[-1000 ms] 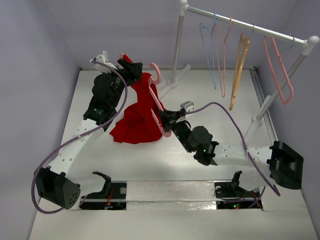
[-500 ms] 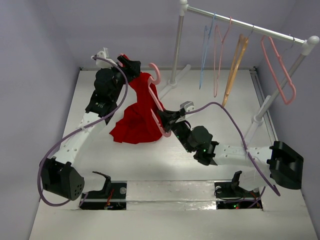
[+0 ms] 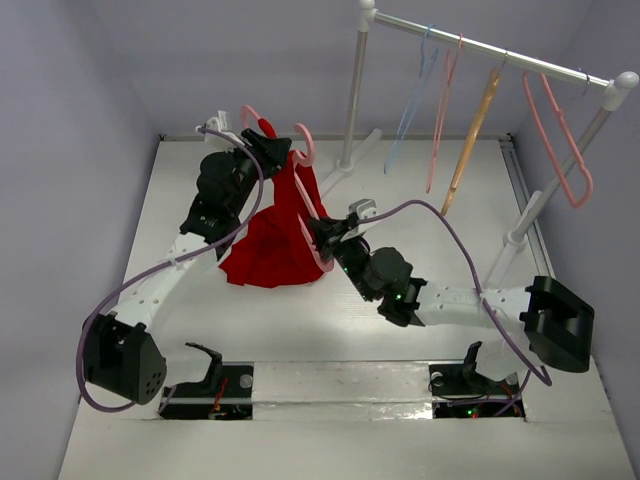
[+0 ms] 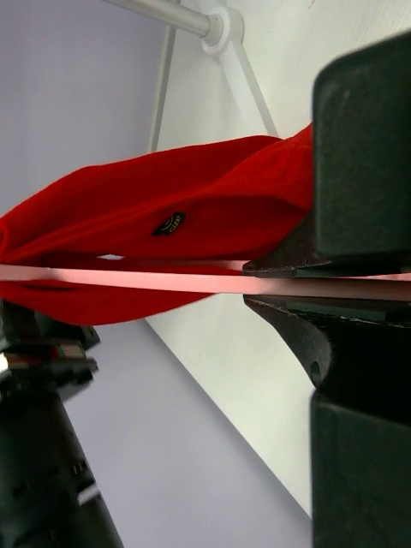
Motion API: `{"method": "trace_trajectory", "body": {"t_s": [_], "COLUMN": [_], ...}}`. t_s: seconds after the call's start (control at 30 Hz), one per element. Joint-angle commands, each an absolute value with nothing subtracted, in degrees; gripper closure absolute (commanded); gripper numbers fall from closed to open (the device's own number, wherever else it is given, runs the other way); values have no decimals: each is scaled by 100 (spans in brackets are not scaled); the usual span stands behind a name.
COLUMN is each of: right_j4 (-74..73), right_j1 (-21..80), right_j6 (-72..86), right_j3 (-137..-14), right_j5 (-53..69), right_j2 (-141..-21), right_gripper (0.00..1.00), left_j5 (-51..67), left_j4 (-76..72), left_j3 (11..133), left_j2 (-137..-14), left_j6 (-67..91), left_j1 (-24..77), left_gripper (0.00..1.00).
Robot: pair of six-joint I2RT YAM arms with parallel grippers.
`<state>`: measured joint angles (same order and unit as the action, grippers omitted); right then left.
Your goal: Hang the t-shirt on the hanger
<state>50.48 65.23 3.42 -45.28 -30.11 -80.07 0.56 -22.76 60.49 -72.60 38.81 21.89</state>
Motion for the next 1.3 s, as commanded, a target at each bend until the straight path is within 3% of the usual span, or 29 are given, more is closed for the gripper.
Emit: {"method": "trace_trajectory", "body": {"t_s": [0.0,0.13,0.33,0.73,1.07,1.27], "right_j4": [5651,5669,5651,5519,5731,5633], "right_j1": [6521,6469,6469,6469,6469,6469], "right_j6": [316,325,387,202,70,-307], "right_j3": [-5062,-5203,-5142,-5028,-4772,-4913], "right_j5": [-3093,-3146,-3015,-2444,-2408,-2303], "right_j2": [-8094,-8165,-8095,-8130,-8060,-8139], "right_gripper": [100,100,100,100,100,100], "left_j5": [360,308,237,53,-352,-255], "left_j4": [-2628,-2619,-2452,-2944,-3050,-3172], "left_j3": [5731,5458,5642,5766,5660,5573], "left_j2": [-6777,-6548,-6644,-7049,-7119,-7181], "left_j6": [3955,3999,3946,4315,4799,4860], "left_j1": [2479,2566,2566,2566,2505,2505], "left_gripper": [65,46,34,36,31,49]}}
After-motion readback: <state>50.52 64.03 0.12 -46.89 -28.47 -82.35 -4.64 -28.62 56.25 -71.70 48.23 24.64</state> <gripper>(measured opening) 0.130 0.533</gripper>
